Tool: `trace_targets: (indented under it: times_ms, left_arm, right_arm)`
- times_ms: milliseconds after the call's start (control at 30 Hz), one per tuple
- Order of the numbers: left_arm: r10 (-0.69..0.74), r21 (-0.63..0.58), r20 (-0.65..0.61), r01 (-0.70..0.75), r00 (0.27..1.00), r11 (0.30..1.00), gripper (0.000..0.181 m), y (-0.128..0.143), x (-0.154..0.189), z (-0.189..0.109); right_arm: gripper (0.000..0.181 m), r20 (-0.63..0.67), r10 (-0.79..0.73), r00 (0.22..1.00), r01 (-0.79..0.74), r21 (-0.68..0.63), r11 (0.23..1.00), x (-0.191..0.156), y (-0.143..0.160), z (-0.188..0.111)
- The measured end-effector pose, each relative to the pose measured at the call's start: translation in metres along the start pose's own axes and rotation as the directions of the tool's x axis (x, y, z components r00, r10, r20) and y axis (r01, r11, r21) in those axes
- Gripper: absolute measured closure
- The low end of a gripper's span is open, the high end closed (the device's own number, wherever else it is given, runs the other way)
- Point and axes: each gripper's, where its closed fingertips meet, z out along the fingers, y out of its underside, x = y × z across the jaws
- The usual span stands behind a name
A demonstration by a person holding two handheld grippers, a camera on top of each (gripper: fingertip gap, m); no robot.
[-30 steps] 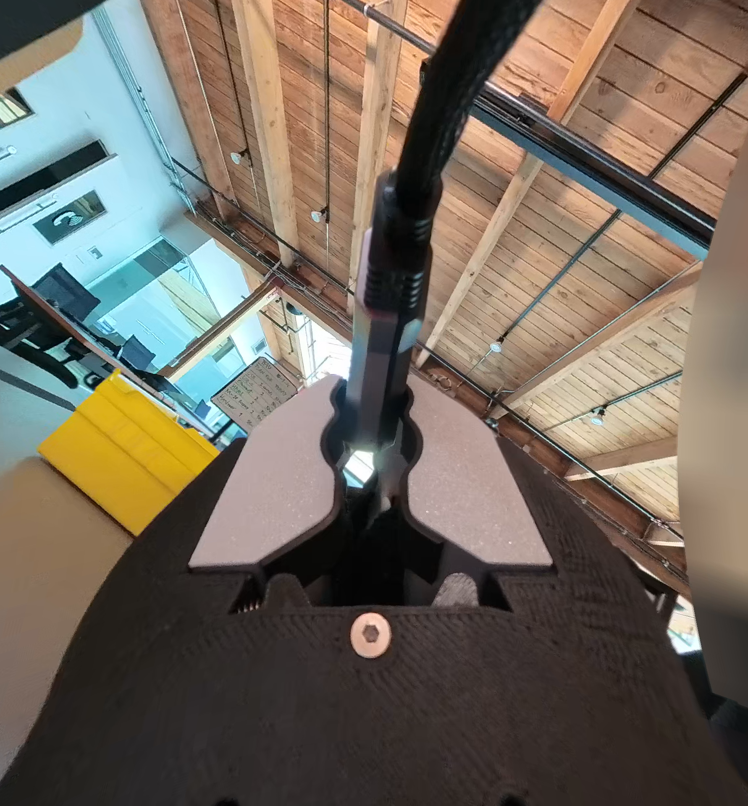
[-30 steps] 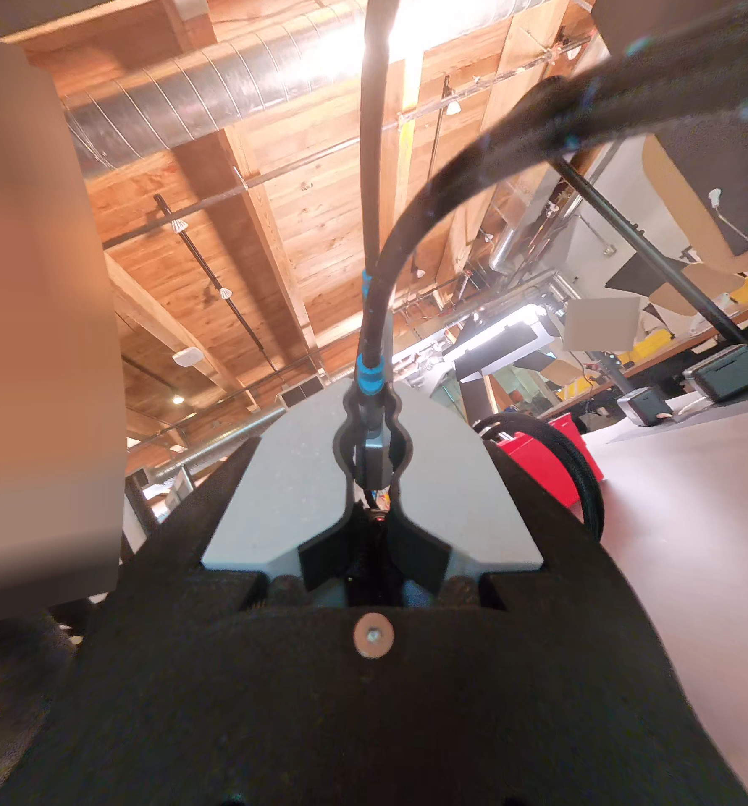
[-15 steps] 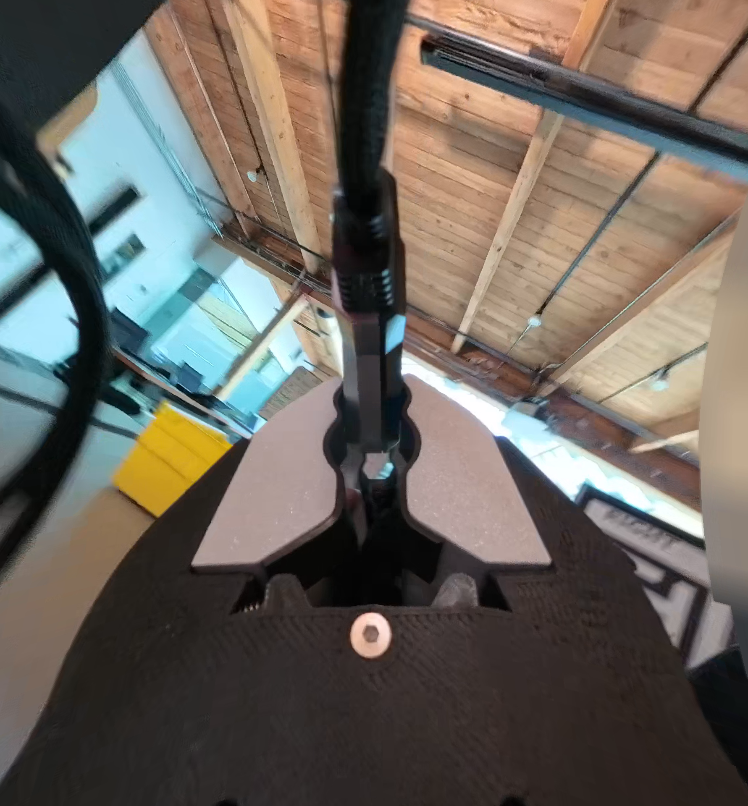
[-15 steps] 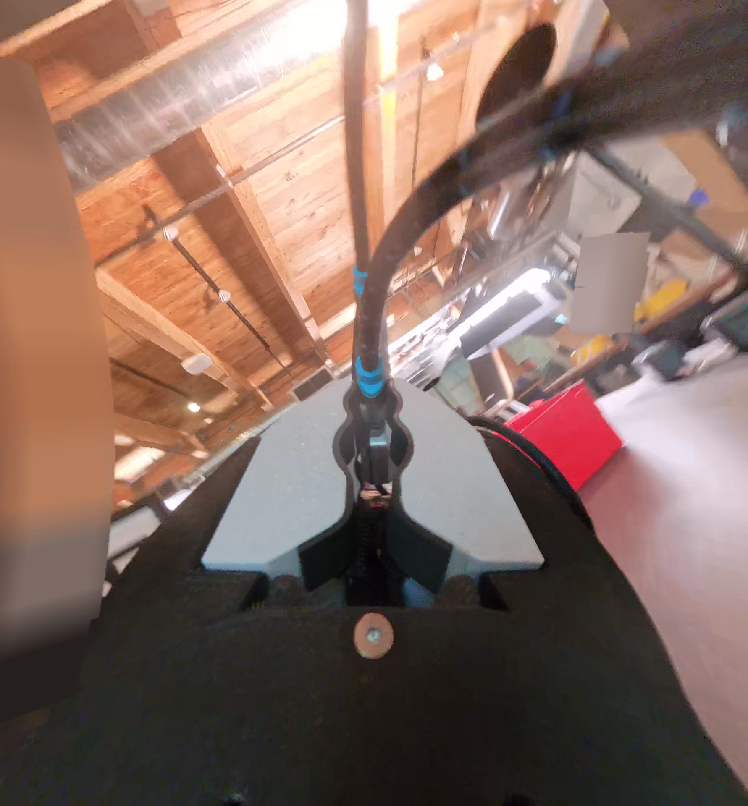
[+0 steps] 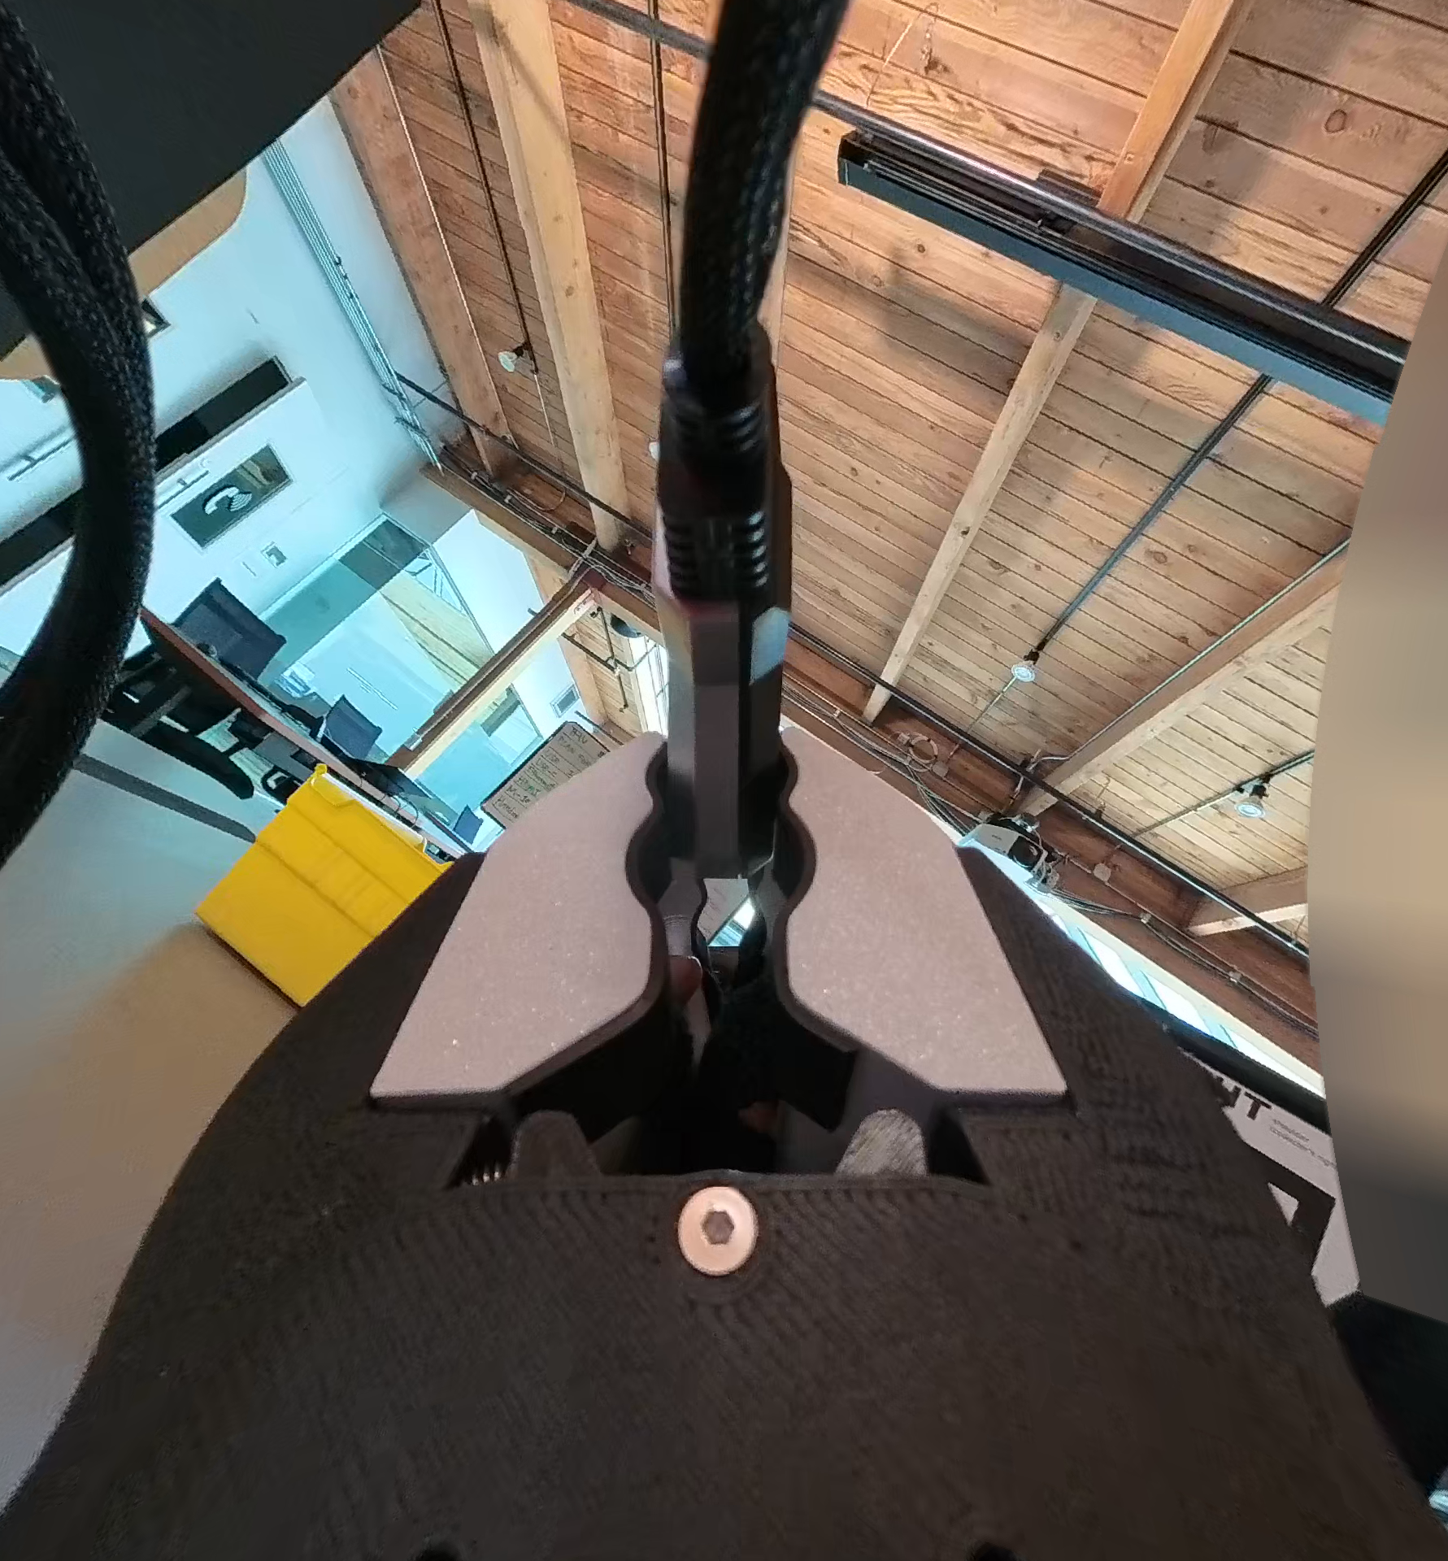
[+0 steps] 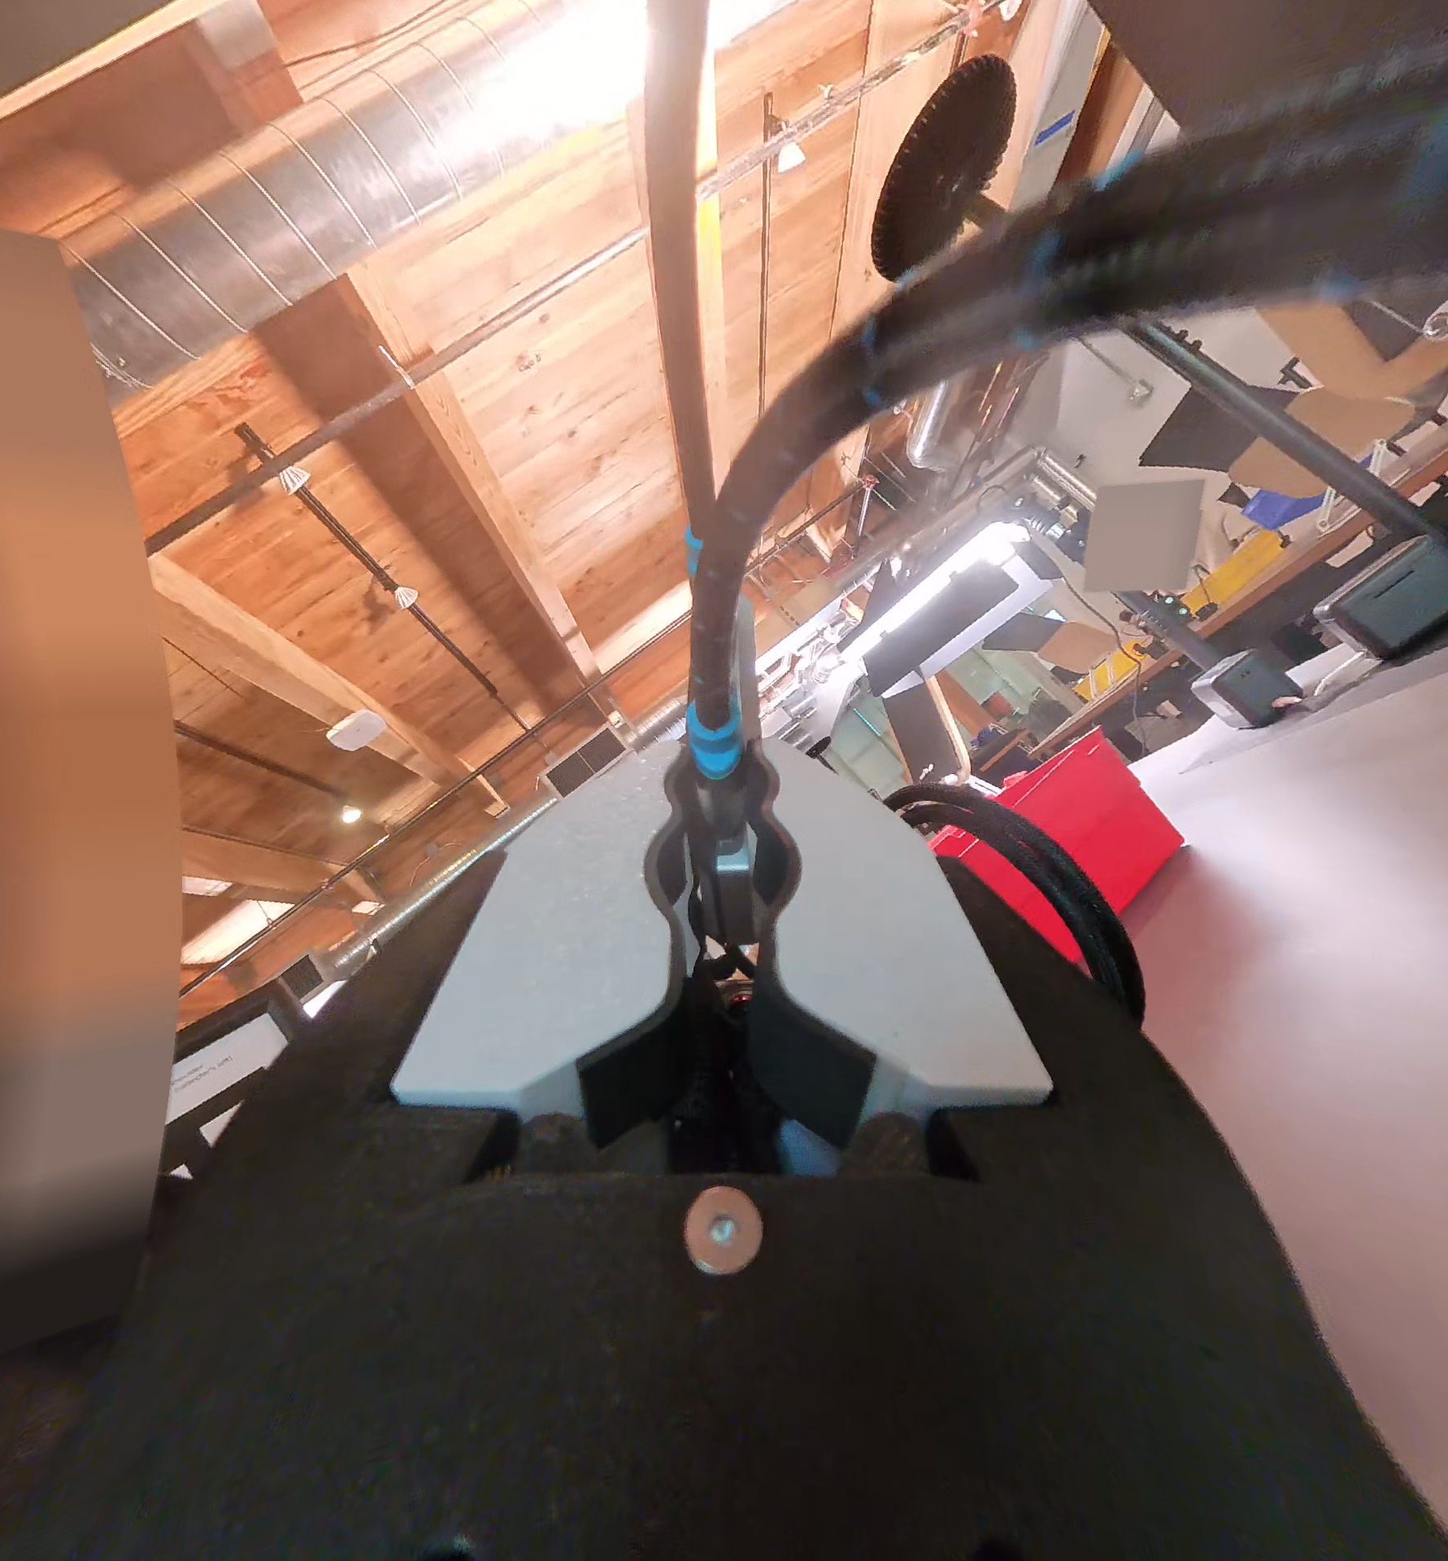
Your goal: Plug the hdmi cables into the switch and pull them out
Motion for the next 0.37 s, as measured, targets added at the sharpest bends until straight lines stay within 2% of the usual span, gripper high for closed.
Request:
trace_targets:
  times_ms: [100,233,300,333,367]
  left_arm:
    - [0.007,0.002,0.006,-0.007,1.000,1.000,0.163,0.001,0.002,0.001]
    - [-0.062,0.011,0.005,0.062,0.998,0.998,0.162,0.004,0.006,0.005]
    - [-0.027,-0.001,0.009,0.027,1.000,1.000,0.163,-0.001,0.006,0.010]
    - [-0.013,0.014,0.005,0.013,1.000,1.000,0.163,-0.008,0.007,0.013]
    - [0.005,0.096,-0.008,-0.004,1.000,0.995,0.162,-0.025,0.010,0.012]
  right_arm:
    - [0.171,0.008,-0.013,1.000,0.013,-0.003,1.000,-0.001,-0.002,0.001]
    - [0.172,0.043,-0.039,0.998,0.037,0.042,0.998,-0.005,-0.013,0.002]
    - [0.172,0.050,-0.063,0.997,0.059,0.076,0.995,-0.005,-0.020,0.007]
    - [0.173,0.056,-0.068,0.996,0.061,0.117,0.991,-0.007,-0.026,0.011]
    - [0.172,0.059,-0.025,0.998,0.007,0.285,0.958,-0.007,-0.050,0.007]
